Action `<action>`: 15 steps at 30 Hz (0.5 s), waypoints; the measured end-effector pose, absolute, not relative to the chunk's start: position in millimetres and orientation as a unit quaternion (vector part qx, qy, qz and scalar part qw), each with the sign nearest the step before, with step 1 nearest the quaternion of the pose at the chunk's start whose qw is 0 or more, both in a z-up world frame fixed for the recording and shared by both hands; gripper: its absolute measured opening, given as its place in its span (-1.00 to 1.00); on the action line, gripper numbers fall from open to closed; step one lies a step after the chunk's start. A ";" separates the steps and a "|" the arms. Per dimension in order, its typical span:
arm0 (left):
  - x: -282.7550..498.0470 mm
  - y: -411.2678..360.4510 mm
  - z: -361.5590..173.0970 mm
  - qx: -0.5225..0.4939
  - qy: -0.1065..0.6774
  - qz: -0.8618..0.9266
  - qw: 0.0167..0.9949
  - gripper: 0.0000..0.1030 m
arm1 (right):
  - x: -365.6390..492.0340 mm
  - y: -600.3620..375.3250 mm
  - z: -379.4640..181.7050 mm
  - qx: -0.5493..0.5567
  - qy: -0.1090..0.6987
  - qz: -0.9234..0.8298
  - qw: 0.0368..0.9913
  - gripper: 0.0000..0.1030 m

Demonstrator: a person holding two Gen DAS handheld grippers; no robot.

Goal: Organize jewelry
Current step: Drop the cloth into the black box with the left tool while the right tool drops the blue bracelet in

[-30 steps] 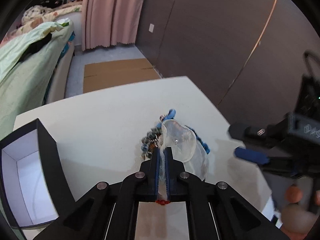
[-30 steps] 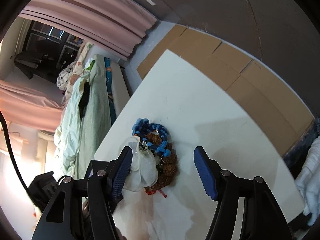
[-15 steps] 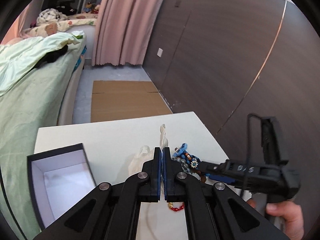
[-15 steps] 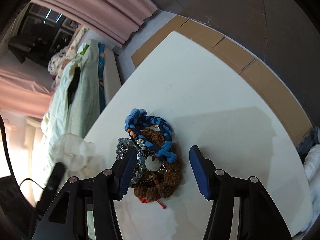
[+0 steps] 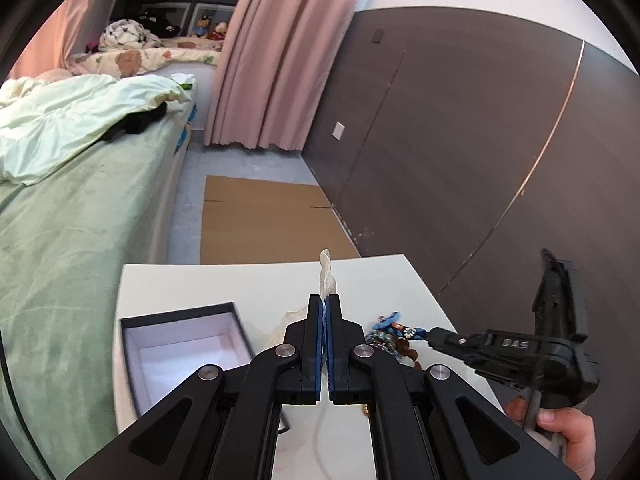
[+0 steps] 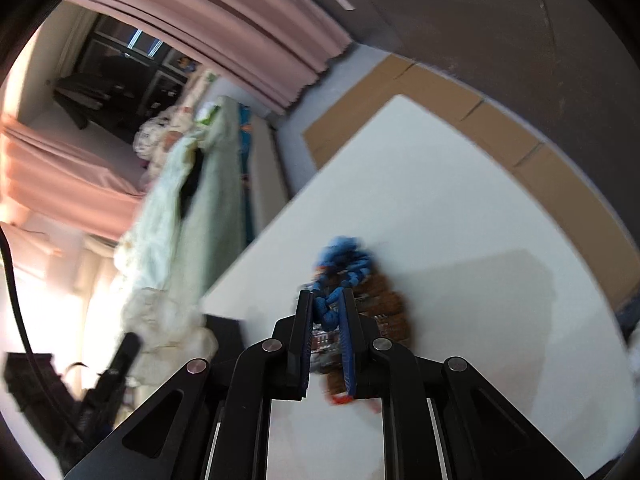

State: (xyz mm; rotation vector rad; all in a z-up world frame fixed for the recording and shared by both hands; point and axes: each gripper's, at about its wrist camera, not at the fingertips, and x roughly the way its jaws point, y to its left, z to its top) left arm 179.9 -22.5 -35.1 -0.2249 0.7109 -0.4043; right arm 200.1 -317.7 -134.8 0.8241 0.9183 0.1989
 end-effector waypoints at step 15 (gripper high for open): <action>180.9 35.9 -46.7 -0.166 0.388 -0.156 0.893 -0.97 | 193.0 -242.0 -45.2 0.281 0.386 0.166 0.863 -0.80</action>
